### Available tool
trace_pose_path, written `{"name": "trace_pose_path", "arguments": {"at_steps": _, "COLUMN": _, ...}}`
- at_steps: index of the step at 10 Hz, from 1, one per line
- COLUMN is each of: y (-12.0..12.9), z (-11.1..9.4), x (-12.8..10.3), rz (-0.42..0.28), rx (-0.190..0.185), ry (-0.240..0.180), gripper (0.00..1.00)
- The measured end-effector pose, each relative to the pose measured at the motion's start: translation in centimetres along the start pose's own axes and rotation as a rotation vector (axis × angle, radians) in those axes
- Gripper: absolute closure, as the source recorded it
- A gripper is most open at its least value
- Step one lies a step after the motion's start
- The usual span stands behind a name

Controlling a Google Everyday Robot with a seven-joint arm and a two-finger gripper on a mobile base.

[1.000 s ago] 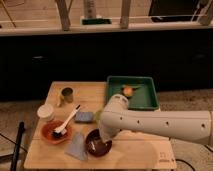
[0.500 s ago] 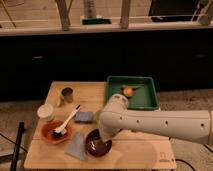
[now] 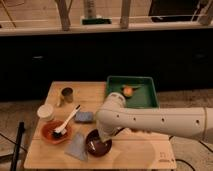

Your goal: Place fork in purple bowl

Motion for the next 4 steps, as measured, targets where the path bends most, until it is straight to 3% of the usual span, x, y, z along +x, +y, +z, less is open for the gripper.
{"name": "trace_pose_path", "arguments": {"at_steps": 1, "y": -0.05, "z": -0.03, "x": -0.06, "rz": -0.007, "rx": -0.007, "ry": 0.002, "gripper": 0.20}}
{"name": "trace_pose_path", "arguments": {"at_steps": 4, "y": -0.02, "z": -0.06, "x": -0.06, "rz": -0.016, "rx": -0.011, "ry": 0.002, "gripper": 0.20}}
